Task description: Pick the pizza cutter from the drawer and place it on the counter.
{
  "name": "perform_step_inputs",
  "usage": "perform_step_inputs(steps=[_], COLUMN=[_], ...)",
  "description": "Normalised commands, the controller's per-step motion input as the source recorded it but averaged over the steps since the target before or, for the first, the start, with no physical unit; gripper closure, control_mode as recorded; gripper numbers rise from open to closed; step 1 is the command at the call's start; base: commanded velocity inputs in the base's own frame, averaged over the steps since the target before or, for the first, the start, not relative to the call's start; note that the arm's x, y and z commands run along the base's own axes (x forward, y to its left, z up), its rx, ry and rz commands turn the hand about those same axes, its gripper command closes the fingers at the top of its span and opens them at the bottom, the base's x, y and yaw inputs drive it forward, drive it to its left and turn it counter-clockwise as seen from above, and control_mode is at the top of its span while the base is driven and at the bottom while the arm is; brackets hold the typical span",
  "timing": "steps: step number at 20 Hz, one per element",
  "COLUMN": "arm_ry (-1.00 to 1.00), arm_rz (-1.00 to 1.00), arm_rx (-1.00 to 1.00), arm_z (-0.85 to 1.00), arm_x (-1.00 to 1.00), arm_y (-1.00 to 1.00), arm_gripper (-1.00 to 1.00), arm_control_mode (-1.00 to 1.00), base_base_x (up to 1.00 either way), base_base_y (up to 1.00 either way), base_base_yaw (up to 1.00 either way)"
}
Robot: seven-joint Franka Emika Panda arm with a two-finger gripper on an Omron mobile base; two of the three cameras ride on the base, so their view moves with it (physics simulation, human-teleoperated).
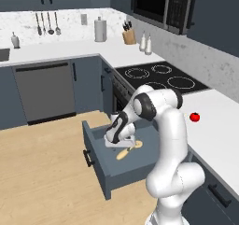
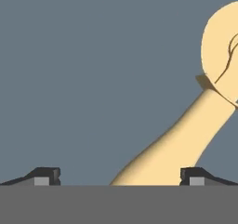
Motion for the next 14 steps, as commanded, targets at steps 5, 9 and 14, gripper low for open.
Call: perform_step_inputs(steps=[5,9,14], arm_ry=[0.0,-0.1,-0.1], arm_rz=[0.0,0.0,-0.01], arm_rx=[0.0,0.02,0.07], arm_z=[-0.5,-0.01,0.12], arm_x=[-0.2,-0.27,-0.13], arm_y=[-0.13,-0.14,-0.46], arm_gripper=[-1.0,-1.0,-1.0], arm_control_mode=[-1.0,-1.0,-1.0], base_base_x=[0.0,0.0,0.0], base_base_y=[0.0,0.0,0.0], base_base_yaw=[0.0,0.0,0.0])
